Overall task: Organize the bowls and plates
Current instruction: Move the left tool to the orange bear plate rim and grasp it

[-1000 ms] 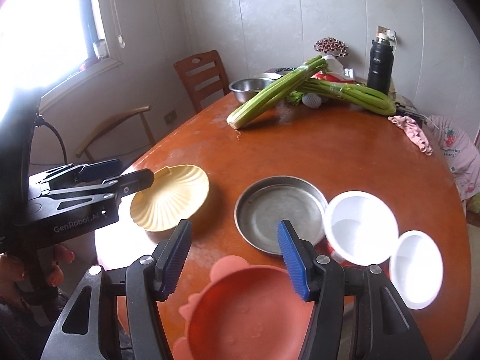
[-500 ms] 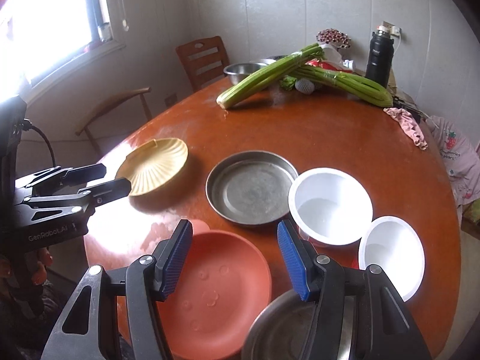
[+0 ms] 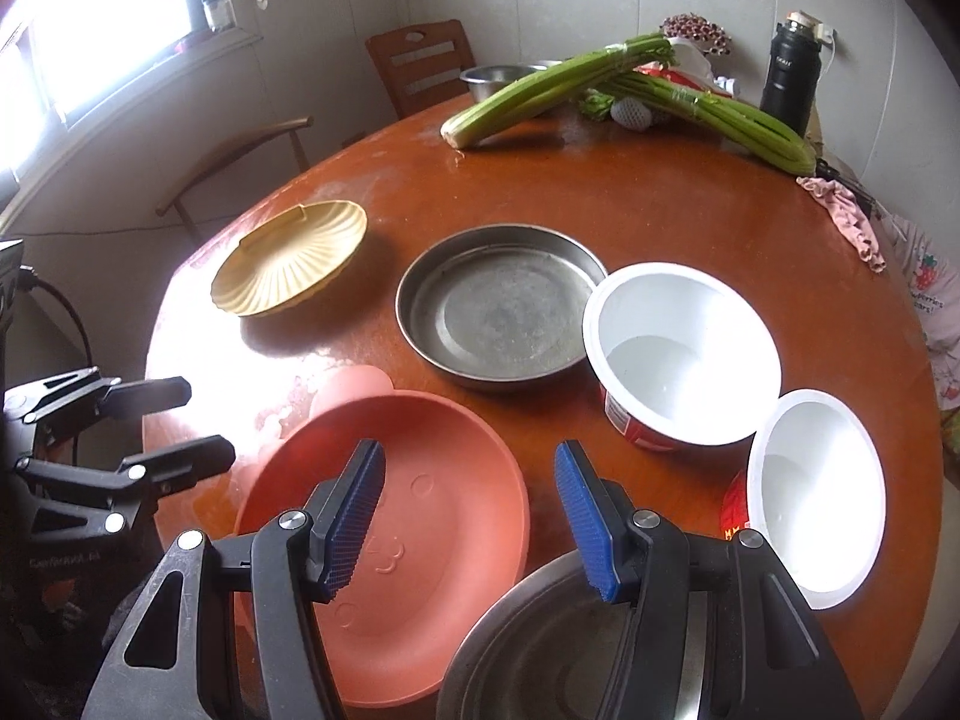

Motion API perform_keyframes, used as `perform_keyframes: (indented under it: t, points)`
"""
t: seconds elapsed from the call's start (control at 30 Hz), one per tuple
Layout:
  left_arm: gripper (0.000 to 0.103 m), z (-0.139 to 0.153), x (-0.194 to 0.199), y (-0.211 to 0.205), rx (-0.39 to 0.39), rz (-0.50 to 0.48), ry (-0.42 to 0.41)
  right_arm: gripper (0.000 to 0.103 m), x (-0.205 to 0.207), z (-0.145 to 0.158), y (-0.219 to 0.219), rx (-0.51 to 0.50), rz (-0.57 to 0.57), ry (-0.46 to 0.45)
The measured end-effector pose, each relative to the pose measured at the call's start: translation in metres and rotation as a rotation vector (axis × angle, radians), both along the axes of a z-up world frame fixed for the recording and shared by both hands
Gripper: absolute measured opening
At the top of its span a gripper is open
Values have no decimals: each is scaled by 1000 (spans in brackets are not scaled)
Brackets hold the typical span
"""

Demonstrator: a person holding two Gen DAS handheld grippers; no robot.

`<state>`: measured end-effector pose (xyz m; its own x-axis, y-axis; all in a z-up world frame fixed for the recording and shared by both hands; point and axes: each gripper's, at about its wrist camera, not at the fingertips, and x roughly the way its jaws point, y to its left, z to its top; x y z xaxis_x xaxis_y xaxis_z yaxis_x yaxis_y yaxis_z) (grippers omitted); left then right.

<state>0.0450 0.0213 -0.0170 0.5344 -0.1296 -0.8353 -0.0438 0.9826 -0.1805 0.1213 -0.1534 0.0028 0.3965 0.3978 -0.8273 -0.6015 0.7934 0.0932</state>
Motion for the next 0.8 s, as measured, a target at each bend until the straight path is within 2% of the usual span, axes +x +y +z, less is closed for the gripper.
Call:
perform_keyframes:
  t: [0.23, 0.37, 0.53, 0.63, 0.73, 0.8]
  points:
    - [61, -17, 2, -21, -10, -39, 61, 61, 3, -13, 7, -18, 16, 17]
    - [61, -24, 4, -32, 14, -49, 80, 60, 5, -21, 11, -43, 20, 23]
    - [61, -26, 7, -47, 61, -59, 86, 50, 8, -27, 16, -73, 37, 23]
    - [61, -28, 9, -47, 62, -53, 86, 49, 8, -28, 17, -78, 40, 17]
    - [55, -29, 11, -44, 58, -45, 80, 49, 9, -29, 17, -82, 37, 18]
    - [46, -31, 13, -40, 56, -36, 83, 49, 10, -31, 18, -95, 38, 21]
